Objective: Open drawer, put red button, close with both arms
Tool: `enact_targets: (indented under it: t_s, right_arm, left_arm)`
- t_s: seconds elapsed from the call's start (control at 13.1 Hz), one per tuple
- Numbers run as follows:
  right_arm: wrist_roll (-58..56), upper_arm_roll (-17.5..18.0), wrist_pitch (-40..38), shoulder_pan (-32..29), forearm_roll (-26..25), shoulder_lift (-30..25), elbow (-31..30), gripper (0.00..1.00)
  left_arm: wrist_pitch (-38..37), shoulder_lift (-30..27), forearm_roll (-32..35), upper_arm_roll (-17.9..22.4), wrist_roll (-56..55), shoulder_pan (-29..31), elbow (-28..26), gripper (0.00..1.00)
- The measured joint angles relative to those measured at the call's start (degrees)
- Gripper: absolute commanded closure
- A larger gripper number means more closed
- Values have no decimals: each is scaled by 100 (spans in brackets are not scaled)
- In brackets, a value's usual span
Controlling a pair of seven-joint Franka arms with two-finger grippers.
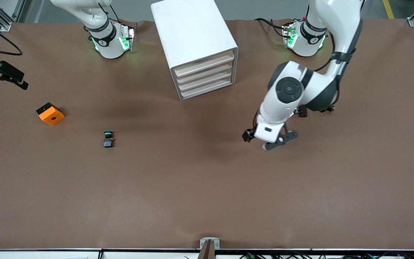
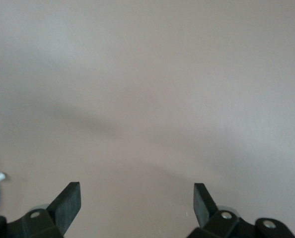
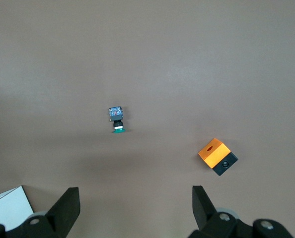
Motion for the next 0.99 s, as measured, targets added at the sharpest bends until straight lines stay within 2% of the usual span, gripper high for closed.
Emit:
enact_targets:
  t_s: [0.46, 0.99]
  right_arm:
    - [-21, 17, -9, 0, 1, 103, 2, 0]
    - [-27, 52, -46, 1, 3, 103, 11, 0]
  left_arm:
    - [-926, -195, 65, 0, 485, 905, 897, 0]
    - [-2234, -556, 66, -2, 1522, 1600, 1631, 0]
